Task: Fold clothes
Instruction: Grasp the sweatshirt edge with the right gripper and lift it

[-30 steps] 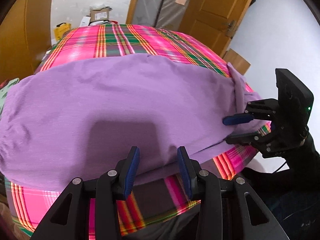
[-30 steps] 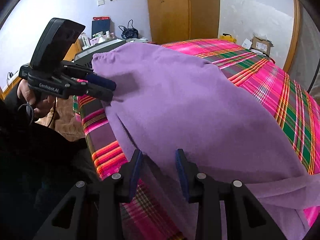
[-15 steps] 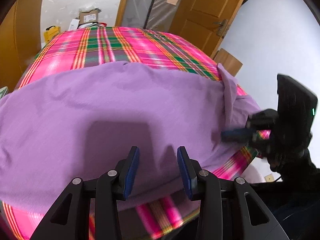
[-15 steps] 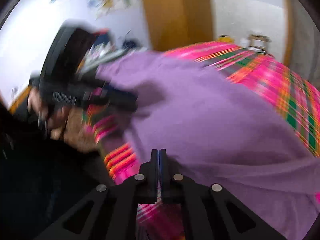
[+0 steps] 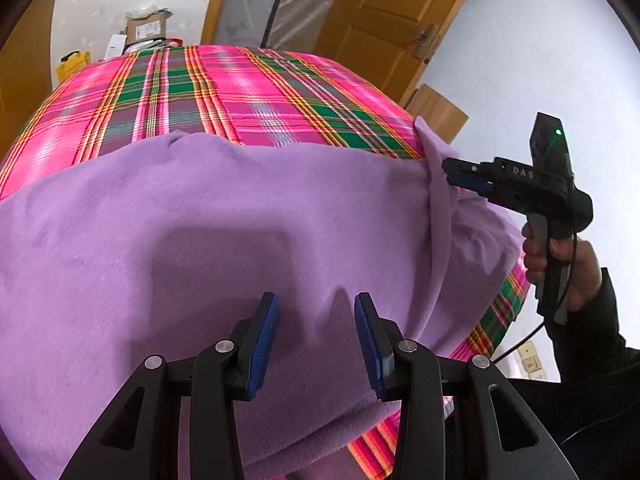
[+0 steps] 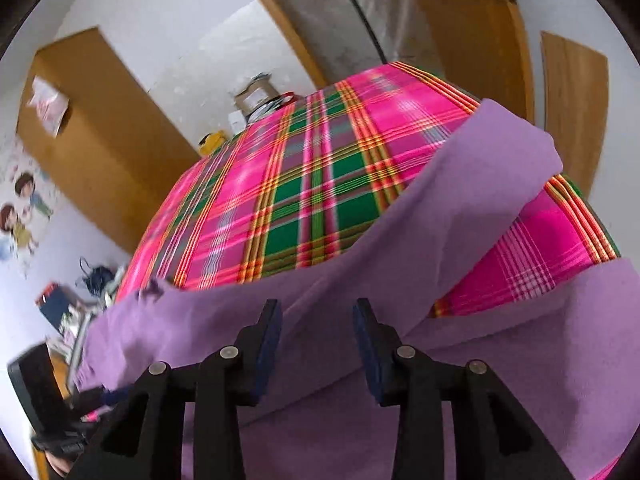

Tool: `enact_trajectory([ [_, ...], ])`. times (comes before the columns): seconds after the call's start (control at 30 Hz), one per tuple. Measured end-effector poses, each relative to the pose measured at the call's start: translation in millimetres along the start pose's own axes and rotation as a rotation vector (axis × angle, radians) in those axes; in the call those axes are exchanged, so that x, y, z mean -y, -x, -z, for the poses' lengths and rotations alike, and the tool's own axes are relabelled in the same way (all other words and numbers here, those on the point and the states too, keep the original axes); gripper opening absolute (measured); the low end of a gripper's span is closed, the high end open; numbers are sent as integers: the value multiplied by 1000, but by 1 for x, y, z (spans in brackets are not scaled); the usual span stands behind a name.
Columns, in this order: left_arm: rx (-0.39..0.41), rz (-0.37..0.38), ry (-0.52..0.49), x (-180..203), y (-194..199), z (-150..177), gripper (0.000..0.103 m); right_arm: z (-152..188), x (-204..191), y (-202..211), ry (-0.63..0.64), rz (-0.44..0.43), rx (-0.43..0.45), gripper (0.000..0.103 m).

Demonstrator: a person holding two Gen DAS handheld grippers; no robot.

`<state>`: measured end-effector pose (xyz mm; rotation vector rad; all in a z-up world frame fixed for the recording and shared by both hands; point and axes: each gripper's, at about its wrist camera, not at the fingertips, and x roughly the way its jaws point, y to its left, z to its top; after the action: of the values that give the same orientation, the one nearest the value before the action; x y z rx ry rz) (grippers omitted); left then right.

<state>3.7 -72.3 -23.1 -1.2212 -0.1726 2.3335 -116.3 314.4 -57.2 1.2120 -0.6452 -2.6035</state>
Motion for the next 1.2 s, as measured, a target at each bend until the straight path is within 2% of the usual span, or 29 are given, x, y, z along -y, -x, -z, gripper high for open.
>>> enact_trajectory([
  [0.13, -1, -1, 1, 0, -1, -3, 41, -5, -4, -5, -16, 12, -5, 38],
  [0.27, 0, -1, -1, 0, -1, -3, 41, -13, -4, -22, -27, 67, -49, 37],
  [0.3, 1, -1, -1, 0, 0, -3, 41, -13, -3, -26, -33, 84, -66, 32],
  [0.33, 2, 0, -1, 0, 0, -3, 41, -13, 0, -28, -42, 89, -66, 15],
  [0.37, 3, 1, 0, 0, 1, -3, 41, -13, 3, -29, -51, 93, -65, 3],
  [0.47, 5, 5, 7, -1, 2, -1, 41, -9, 12, -23, -89, 53, -46, 3],
  [0.7, 14, 23, -20, 6, 6, 0, 41, 10, 20, 50, -113, -49, 162, 3],
  [0.83, 17, 43, -55, 16, 7, -2, 41, 29, 26, 85, -141, -69, 223, 3],
  [1.07, -1, 91, -130, 38, 1, -9, 41, 74, 42, 108, -253, -66, 221, 3],
  [1.2, -25, 116, -164, 47, -7, -11, 41, 95, 62, 91, -317, -41, 159, 3],
])
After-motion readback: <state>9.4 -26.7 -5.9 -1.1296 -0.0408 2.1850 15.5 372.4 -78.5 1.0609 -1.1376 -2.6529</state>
